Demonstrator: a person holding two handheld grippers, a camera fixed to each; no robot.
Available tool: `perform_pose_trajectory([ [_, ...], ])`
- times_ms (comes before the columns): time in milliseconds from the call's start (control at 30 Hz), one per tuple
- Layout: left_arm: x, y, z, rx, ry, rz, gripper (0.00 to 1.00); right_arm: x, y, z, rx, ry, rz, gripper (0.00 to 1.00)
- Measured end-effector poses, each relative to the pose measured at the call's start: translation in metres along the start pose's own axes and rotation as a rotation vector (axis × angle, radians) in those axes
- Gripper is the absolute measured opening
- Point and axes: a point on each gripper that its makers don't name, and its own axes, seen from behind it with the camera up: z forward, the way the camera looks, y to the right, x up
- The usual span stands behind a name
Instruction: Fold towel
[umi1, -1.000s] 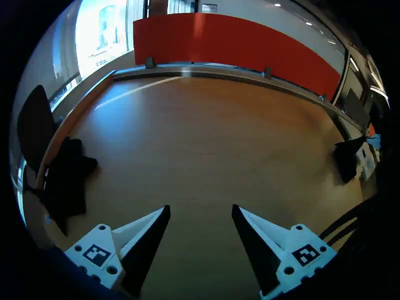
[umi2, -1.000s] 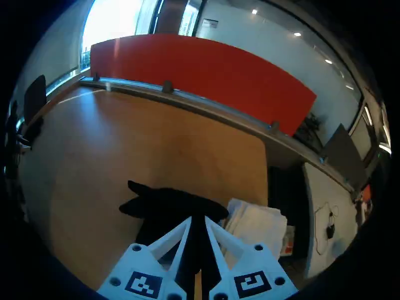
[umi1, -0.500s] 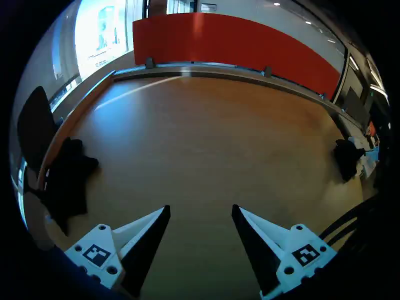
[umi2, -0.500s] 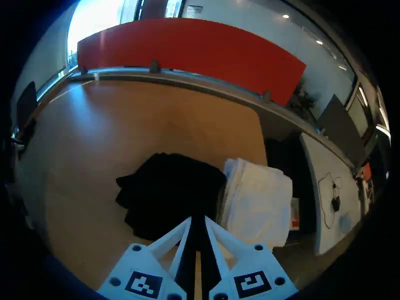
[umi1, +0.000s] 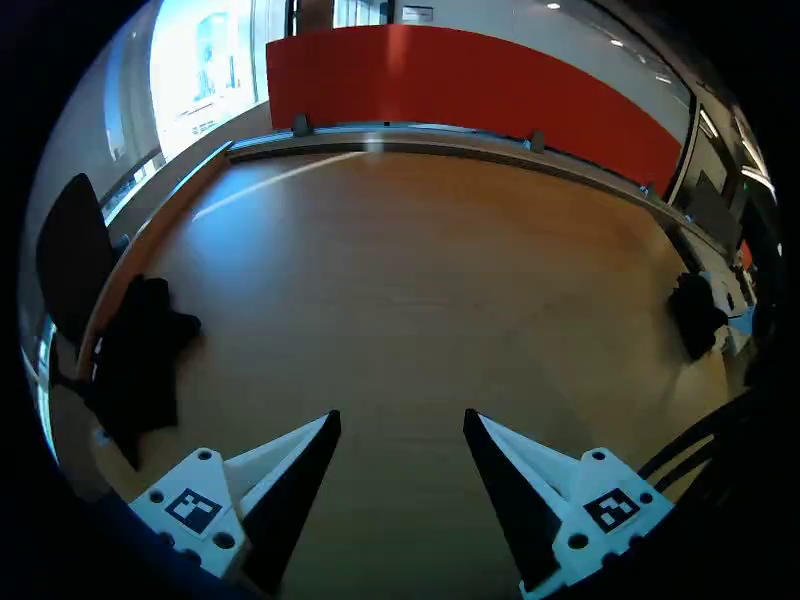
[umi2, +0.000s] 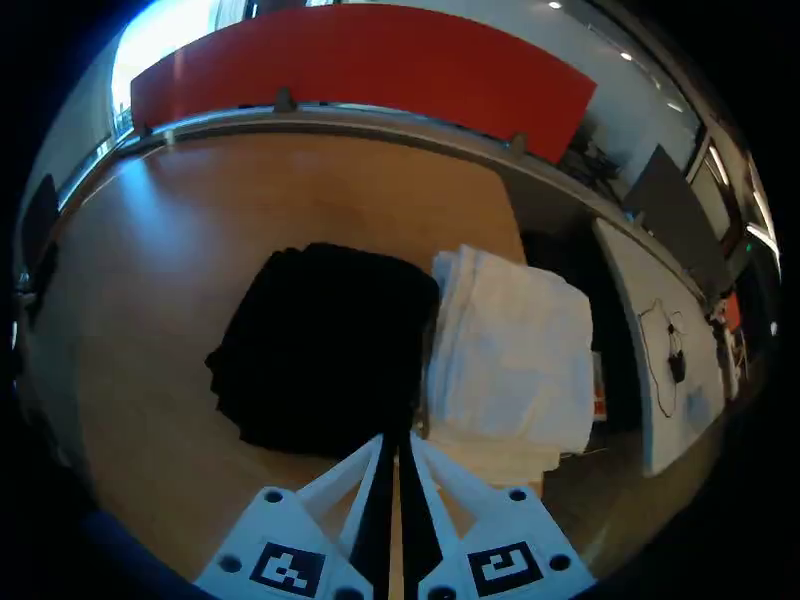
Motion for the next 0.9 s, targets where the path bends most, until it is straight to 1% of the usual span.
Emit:
perform_pose_trajectory([
  [400, -0.001, 0.001, -0.001, 0.009, -0.006, 0.007, 0.91, -0.031, 0.001, 0.025, -0.014, -0.065, 0.052, 0.05],
  [667, 0.0, 0.0, -0.001, 0.016, -0.008, 0.014, 0.91, -0.037, 0.002, 0.035, -0.023, -0.075, 0.083, 0.05],
  [733, 0.0, 0.001, -0.001, 0.016, -0.008, 0.013, 0.91, -0.038, 0.003, 0.035, -0.028, -0.076, 0.086, 0.08],
  [900, 0.002, 0.003, 0.0, 0.014, -0.007, 0.011, 0.91, -0.042, 0.006, 0.033, -0.046, -0.073, 0.095, 0.25],
])
